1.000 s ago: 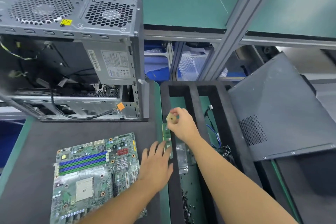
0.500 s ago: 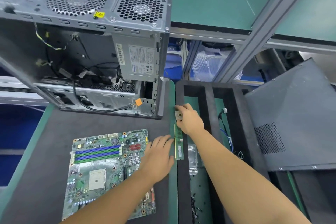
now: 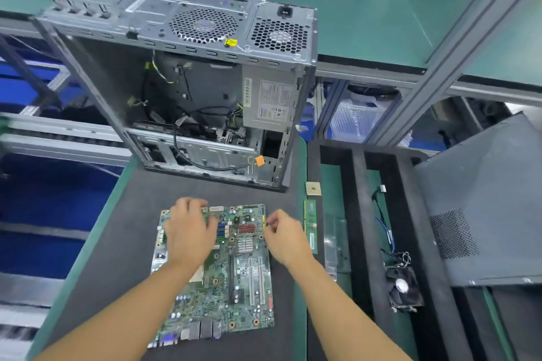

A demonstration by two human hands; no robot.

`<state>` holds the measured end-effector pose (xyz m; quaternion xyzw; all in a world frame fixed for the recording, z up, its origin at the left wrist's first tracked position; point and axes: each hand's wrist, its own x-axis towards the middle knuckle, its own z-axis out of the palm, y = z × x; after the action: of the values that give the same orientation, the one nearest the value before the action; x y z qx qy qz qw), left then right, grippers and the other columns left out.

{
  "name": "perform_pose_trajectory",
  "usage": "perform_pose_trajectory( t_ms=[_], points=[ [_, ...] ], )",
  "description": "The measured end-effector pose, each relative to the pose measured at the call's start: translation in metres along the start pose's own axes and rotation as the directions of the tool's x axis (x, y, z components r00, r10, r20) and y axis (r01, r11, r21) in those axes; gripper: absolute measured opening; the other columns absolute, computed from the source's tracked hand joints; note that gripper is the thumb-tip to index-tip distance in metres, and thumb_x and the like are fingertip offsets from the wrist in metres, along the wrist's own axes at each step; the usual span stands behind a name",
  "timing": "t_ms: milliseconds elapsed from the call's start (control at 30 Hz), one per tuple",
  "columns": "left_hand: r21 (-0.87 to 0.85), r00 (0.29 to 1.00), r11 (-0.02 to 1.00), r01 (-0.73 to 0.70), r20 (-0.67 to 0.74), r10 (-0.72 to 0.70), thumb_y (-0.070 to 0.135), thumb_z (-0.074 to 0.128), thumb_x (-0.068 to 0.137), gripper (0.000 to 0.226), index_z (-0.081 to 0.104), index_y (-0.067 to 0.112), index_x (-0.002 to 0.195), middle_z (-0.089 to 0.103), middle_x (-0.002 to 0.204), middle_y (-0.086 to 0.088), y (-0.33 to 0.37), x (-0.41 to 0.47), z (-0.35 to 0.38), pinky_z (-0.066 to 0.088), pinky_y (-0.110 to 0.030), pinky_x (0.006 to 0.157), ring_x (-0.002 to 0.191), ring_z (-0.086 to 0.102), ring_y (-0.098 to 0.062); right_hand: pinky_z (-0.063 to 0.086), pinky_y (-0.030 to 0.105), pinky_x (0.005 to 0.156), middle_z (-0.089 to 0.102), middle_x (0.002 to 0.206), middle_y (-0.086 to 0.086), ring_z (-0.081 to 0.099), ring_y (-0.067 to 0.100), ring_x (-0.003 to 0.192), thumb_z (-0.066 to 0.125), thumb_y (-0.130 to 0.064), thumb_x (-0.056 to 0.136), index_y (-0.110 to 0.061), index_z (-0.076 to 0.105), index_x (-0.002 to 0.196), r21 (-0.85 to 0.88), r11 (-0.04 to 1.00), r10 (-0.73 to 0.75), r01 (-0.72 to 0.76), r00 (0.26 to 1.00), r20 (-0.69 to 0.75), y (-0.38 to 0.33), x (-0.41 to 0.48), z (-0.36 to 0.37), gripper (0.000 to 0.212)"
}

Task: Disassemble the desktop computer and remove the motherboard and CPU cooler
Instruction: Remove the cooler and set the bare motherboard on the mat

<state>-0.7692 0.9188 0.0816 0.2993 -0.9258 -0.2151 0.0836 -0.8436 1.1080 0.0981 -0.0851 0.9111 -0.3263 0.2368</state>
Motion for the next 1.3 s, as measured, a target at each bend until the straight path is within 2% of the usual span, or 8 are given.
perform_pose_trajectory(
  t_ms=[67,133,333,633,833,1000,1100,1300],
  points=[
    [-0.012,0.944,0.944,0.330,-0.008,-0.330,0.026,0.061,0.091,0.033,0.060,0.009,0.119,0.052,0.123,-0.017,-0.032,0.003,-0.016,0.040,-0.050,0.094,0.113,0.048,-0.038,0.056,0.041,0.078,0.064,0.095,-0.001,0.064,0.021,0.082,0.053,-0.023,0.095,-0.021,0.054,0.100,-0.022,1.000,-0.006,0.007,0.999,0.048,-0.005,-0.012,0.015,0.005],
    [0.005,0.884,0.884,0.467,0.031,-0.467,0.030,0.058,0.093,0.039,0.057,0.008,0.124,0.050,0.127,-0.020,-0.060,-0.001,-0.028,0.039,-0.052,0.098,0.118,0.046,-0.041,0.056,0.041,0.079,0.063,0.099,0.000,0.064,0.023,0.085,0.053,-0.027,0.095,-0.020,0.054,0.100,-0.087,0.996,0.001,0.005,0.998,0.063,-0.008,-0.024,0.026,0.009],
    [-0.116,0.886,0.899,0.422,0.264,-0.381,0.043,0.061,0.092,0.054,0.055,0.009,0.133,0.059,0.130,-0.013,-0.097,-0.020,-0.029,0.046,-0.049,0.099,0.116,0.058,-0.034,0.051,0.038,0.083,0.054,0.122,0.006,0.060,0.027,0.110,0.050,-0.056,0.094,-0.013,0.044,0.124,-0.366,0.921,0.158,-0.133,0.987,0.040,-0.003,-0.053,0.043,0.052],
    [-0.240,0.880,0.861,0.449,0.286,-0.379,0.033,0.069,0.090,0.039,0.062,0.007,0.118,0.068,0.101,-0.012,-0.089,-0.013,-0.031,0.042,-0.033,0.073,0.091,0.057,-0.026,0.051,0.036,0.087,0.044,0.126,0.007,0.046,0.026,0.118,0.056,-0.054,0.091,-0.017,0.041,0.130,-0.383,0.892,0.203,-0.240,0.970,-0.136,-0.010,-0.071,0.065,0.055],
    [-0.281,0.880,0.841,0.462,0.267,-0.393,0.024,0.069,0.088,0.023,0.069,0.012,0.108,0.067,0.084,-0.003,-0.095,-0.014,-0.034,0.047,-0.032,0.076,0.082,0.057,-0.023,0.048,0.034,0.073,0.045,0.115,0.003,0.058,0.024,0.098,0.067,-0.044,0.086,-0.016,0.044,0.116,-0.182,0.937,0.269,-0.298,0.948,-0.167,-0.011,-0.078,0.069,0.047],
    [-0.290,0.885,0.845,0.449,0.275,-0.375,0.027,0.071,0.086,0.021,0.072,0.015,0.104,0.072,0.098,-0.007,-0.097,-0.014,-0.036,0.053,-0.039,0.085,0.100,0.063,-0.031,0.049,0.032,0.069,0.065,0.095,0.004,0.060,0.018,0.078,0.059,-0.029,0.092,-0.013,0.050,0.113,0.440,0.831,0.442,-0.341,0.885,-0.147,-0.002,-0.083,0.048,0.028],
    [-0.288,0.892,0.857,0.428,0.286,-0.350,0.029,0.072,0.085,0.019,0.072,0.017,0.101,0.072,0.097,-0.005,-0.093,-0.014,-0.037,0.053,-0.038,0.085,0.099,0.063,-0.029,0.047,0.031,0.077,0.068,0.091,0.001,0.061,0.021,0.090,0.054,-0.031,0.097,-0.014,0.066,0.103,0.432,0.833,0.426,-0.346,0.899,-0.102,0.003,-0.083,0.030,0.021],
    [-0.307,0.880,0.839,0.449,0.314,-0.356,0.031,0.073,0.084,0.015,0.071,0.021,0.095,0.069,0.091,-0.003,-0.088,-0.013,-0.039,0.053,-0.037,0.083,0.097,0.062,-0.029,0.040,0.031,0.070,0.052,0.059,-0.006,0.045,0.016,0.060,0.059,-0.038,0.096,-0.017,0.060,0.077,0.434,0.855,0.301,-0.283,0.953,0.028,0.011,-0.092,0.011,0.027]
  ],
)
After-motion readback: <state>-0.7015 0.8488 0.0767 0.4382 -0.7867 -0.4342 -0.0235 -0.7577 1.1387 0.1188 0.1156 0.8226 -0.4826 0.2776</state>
